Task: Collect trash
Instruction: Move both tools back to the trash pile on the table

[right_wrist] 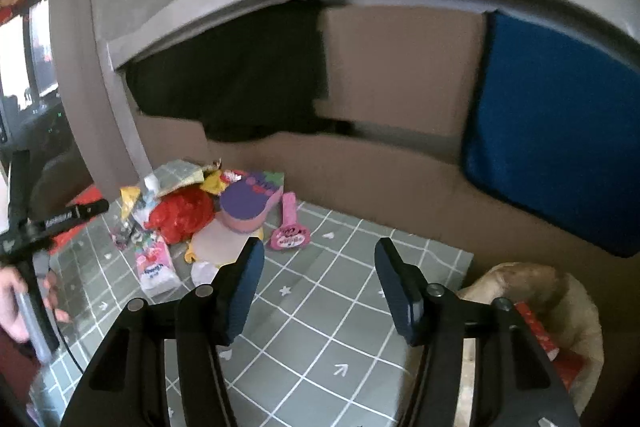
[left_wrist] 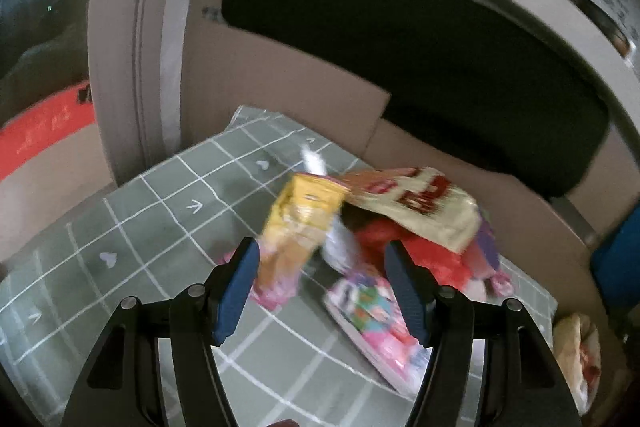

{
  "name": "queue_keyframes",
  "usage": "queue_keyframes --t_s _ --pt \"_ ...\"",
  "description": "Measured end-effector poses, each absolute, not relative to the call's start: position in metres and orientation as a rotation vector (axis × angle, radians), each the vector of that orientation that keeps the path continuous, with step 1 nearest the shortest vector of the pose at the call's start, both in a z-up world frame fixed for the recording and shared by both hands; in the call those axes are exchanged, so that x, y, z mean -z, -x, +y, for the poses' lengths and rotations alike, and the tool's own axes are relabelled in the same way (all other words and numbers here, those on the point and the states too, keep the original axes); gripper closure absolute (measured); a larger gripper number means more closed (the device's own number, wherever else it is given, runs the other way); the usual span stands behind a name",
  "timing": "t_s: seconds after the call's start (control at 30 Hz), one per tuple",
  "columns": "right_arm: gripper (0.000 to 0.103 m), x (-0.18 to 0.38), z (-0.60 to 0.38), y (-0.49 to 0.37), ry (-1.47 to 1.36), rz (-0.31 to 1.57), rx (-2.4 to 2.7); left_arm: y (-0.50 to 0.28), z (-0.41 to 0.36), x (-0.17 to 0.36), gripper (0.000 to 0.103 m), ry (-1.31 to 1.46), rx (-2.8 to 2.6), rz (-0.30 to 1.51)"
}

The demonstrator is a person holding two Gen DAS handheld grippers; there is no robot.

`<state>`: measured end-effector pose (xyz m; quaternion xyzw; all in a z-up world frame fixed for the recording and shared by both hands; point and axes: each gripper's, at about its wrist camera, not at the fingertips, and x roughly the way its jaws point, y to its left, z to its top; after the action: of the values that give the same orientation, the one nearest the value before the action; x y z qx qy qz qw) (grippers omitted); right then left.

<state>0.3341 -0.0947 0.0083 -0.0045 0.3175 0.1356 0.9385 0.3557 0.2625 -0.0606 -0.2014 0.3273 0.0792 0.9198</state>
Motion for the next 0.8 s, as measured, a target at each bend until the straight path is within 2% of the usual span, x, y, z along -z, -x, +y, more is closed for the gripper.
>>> queue_keyframes --t_s 0.2,0.3,0.4,0.47,0.5,0.57,0.8 --pt "0.050 0.020 -0.084 -0.353 0.017 0.726 -0.309 -0.392 0.274 0.087 0.039 0.424 -0.151 0.758" --pt "0.050 0.028 -0.082 -0.359 0.030 0.740 -0.315 -0.404 0.274 0.099 0.046 0.448 -0.130 0.814" --pt "0.050 0.036 -0.082 -0.370 0.014 0.758 -0.331 -0.406 0.274 0.100 0.048 0.454 -0.149 0.810" --pt "0.050 0.039 -0.079 -0.376 0.010 0.765 -0.341 -0.406 0.275 0.100 0.067 0.501 -0.107 0.819" --pt "0.050 0.041 -0.078 -0.378 0.012 0.768 -0.348 -0.407 0.275 0.100 0.067 0.517 -0.098 0.828" --pt "0.050 0.043 -0.072 -0.383 0.020 0.778 -0.369 -0.401 0.270 0.098 0.075 0.524 -0.076 0.828" --pt "0.050 0.041 -0.050 -0.400 0.000 0.791 -0.437 -0.363 0.230 0.081 0.078 0.481 0.023 0.805"
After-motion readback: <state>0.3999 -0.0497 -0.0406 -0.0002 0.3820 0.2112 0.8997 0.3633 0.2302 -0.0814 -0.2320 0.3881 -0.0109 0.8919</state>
